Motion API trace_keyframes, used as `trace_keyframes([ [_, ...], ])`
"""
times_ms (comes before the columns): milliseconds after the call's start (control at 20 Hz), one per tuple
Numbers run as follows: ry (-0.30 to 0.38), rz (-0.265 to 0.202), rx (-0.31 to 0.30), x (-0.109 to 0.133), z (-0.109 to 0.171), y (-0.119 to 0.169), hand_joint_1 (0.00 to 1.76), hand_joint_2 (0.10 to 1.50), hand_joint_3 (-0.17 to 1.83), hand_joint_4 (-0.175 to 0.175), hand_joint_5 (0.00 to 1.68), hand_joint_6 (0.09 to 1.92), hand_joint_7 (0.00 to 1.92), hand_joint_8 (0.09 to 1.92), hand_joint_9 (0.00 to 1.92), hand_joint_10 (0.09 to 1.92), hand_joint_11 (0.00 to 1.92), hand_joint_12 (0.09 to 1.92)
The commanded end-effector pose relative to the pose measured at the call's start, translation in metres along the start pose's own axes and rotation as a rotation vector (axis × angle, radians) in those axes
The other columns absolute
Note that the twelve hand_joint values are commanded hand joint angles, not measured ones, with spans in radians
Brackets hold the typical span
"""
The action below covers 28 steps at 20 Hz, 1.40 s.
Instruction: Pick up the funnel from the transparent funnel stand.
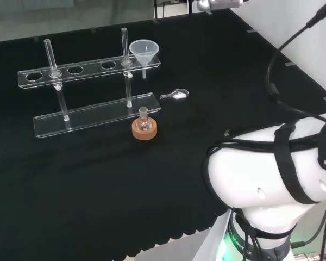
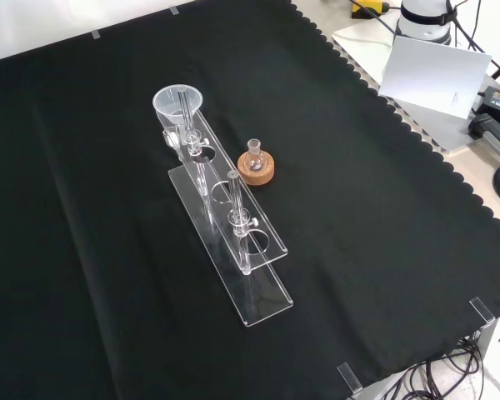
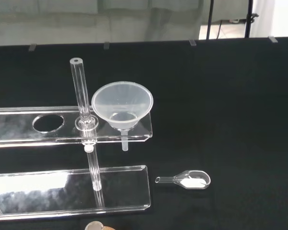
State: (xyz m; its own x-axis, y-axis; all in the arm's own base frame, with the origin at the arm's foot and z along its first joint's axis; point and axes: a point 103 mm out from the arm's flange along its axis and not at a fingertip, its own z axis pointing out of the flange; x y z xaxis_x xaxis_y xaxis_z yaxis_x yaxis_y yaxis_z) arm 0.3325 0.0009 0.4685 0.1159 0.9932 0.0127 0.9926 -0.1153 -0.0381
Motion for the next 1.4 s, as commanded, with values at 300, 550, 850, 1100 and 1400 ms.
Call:
trace_keyframes([
  [300, -0.008, -0.031, 0.075, 0.001, 0.034, 0.081, 0.00, 1.16, 0.42, 0.006, 0.22, 0.09, 0.00, 0.35, 0.13, 0.67, 0.02, 1.40],
  [550, -0.035, -0.034, 0.130, 0.006, 0.058, 0.104, 0.00, 1.15, 0.40, 0.001, 0.22, 0.09, 0.00, 0.35, 0.13, 0.67, 0.01, 1.41],
  [850, -0.043, -0.058, 0.193, -0.001, 0.085, 0.129, 0.03, 1.11, 0.36, -0.005, 0.19, 0.09, 0.00, 0.33, 0.11, 0.68, 0.00, 1.40],
  [1100, -0.084, -0.098, 0.227, 0.000, 0.104, 0.147, 0.23, 0.99, 0.28, -0.007, 0.21, 0.09, 0.00, 0.36, 0.12, 0.71, 0.00, 1.39],
  [1400, -0.071, -0.137, 0.306, 0.018, 0.129, 0.167, 0.40, 0.87, 0.22, -0.011, 0.22, 0.09, 0.00, 0.41, 0.14, 0.74, 0.00, 1.40],
])
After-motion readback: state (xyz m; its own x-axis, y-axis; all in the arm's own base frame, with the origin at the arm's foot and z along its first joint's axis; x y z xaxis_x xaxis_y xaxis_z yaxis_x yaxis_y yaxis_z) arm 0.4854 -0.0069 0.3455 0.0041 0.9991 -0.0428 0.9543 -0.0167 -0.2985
